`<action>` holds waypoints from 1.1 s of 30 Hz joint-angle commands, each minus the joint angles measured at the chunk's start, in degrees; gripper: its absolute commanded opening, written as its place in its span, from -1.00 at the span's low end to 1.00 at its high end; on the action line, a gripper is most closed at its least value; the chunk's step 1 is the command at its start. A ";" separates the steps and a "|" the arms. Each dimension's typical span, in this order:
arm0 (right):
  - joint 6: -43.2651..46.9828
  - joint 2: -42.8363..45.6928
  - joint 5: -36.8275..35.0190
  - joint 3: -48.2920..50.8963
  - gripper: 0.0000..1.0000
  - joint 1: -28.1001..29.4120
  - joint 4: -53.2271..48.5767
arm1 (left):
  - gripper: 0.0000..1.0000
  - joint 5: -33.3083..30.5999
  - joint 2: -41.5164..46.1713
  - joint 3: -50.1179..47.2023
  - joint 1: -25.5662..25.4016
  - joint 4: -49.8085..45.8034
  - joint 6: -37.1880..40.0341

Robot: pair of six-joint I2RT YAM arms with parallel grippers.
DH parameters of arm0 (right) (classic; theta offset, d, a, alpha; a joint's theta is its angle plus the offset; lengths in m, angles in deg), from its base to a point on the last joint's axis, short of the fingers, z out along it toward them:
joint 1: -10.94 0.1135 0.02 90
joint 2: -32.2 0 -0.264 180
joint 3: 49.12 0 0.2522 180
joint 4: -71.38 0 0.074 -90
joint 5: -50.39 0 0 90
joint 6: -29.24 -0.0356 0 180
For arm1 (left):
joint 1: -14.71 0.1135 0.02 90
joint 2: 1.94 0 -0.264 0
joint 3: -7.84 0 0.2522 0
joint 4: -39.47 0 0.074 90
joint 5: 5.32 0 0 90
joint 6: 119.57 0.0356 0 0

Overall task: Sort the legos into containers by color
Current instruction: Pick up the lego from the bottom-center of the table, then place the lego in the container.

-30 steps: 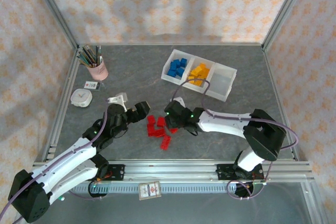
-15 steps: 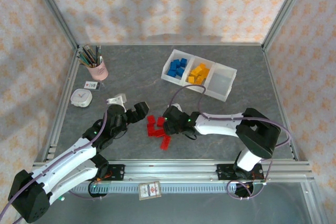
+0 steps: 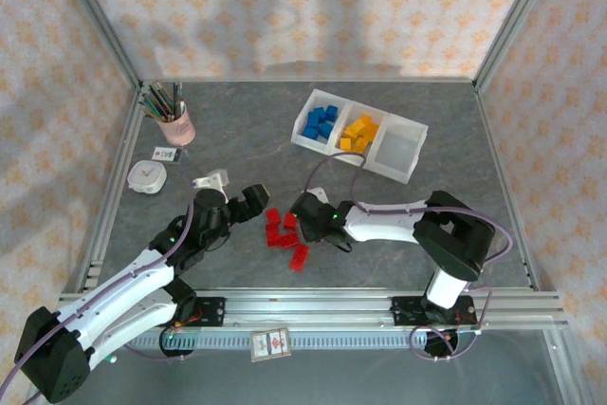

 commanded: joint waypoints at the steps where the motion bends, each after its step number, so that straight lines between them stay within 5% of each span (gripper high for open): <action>1: -1.01 -0.98 -2.91 -1.51 -0.21 0.26 -0.27 | 0.98 -0.81 -0.33 1.43 0.62 -0.57 0.16; 16: -5.19 10.58 -4.21 -1.15 -0.39 -5.54 -4.32 | 0.98 3.91 -4.11 5.08 0.55 2.35 0.69; 25: -6.23 19.30 -4.92 -1.18 -0.36 -18.51 -5.64 | 0.98 8.57 -12.99 9.22 -0.96 8.60 1.01; 33: -3.28 16.45 -7.05 -6.06 -0.35 -31.69 -3.27 | 0.98 10.43 -23.88 15.86 -4.09 11.80 2.62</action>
